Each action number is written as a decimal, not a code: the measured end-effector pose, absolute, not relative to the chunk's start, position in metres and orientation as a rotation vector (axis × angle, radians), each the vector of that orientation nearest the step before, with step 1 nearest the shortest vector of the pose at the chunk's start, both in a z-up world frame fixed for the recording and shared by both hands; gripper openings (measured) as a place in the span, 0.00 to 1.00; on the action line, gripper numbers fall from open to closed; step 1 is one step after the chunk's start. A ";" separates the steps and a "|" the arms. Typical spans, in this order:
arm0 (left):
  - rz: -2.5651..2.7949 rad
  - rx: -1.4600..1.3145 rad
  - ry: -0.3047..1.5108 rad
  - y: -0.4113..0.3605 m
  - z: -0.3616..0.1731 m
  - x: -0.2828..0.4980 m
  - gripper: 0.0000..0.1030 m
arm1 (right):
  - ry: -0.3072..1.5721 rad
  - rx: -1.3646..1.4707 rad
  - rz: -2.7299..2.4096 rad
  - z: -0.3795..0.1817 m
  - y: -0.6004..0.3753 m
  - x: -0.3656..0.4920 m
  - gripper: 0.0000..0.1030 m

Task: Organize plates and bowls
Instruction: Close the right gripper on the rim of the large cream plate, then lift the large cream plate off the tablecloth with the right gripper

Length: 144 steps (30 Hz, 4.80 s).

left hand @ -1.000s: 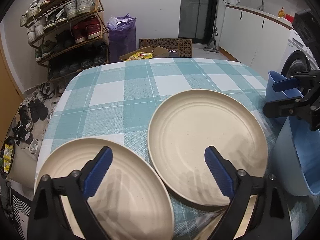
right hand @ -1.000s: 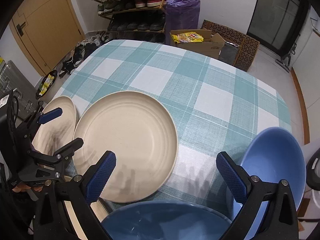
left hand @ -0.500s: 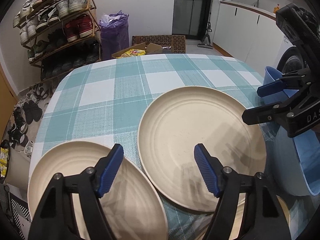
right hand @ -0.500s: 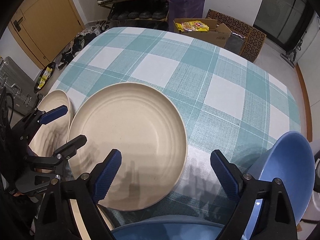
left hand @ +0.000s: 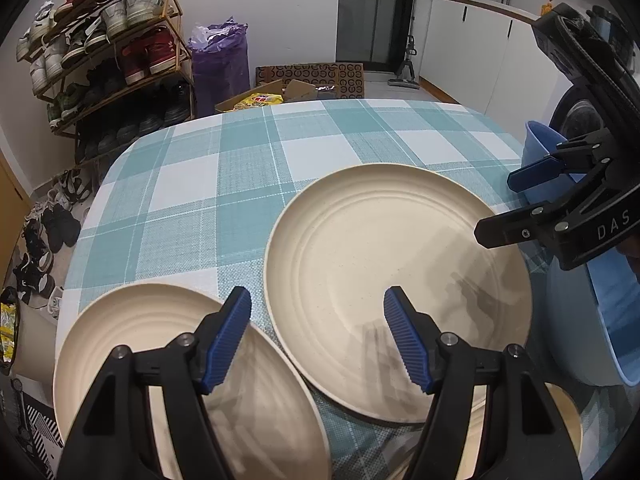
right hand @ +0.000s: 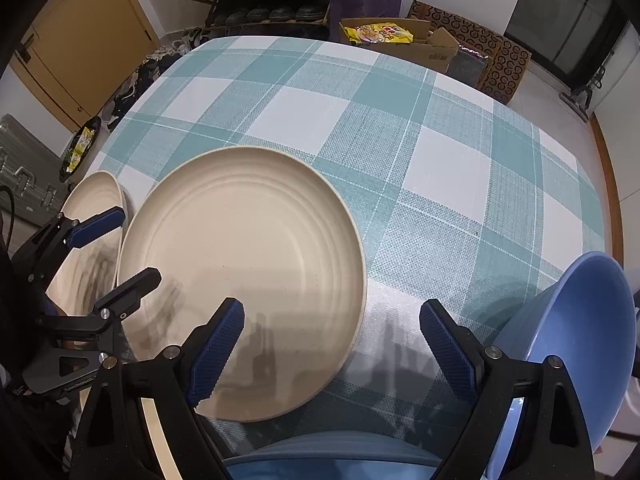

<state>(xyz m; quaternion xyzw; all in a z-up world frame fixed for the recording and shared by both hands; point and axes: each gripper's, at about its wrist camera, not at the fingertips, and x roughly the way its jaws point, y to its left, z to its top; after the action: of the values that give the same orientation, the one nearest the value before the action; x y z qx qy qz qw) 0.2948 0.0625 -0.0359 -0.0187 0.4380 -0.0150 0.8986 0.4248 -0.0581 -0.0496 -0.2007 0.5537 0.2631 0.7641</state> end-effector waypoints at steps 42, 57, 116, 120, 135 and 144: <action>-0.097 -0.072 0.930 0.055 -0.035 0.294 0.55 | 1.279 -0.482 0.585 -0.074 -0.041 0.430 0.60; -0.014 -0.022 0.929 0.067 -0.036 0.295 0.55 | 1.306 -0.480 0.583 -0.085 -0.045 0.430 0.60; 0.034 -0.158 0.872 0.085 -0.010 0.277 0.38 | 1.168 -0.481 0.524 -0.043 -0.048 0.406 0.20; 0.046 -0.166 0.854 0.090 -0.004 0.271 0.38 | 1.157 -0.483 0.534 -0.036 -0.043 0.399 0.20; 0.069 -0.166 0.789 0.094 0.024 0.232 0.38 | 1.103 -0.490 0.556 0.002 -0.033 0.364 0.20; 0.092 -0.162 0.756 0.096 0.036 0.201 0.38 | 1.065 -0.504 0.581 0.021 -0.029 0.330 0.20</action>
<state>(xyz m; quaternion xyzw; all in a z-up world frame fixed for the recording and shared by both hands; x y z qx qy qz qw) 0.2007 0.0964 0.0356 -0.0789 0.3684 0.0447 0.9253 0.3300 -0.0293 0.0206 -0.2344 0.4951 0.2699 0.7919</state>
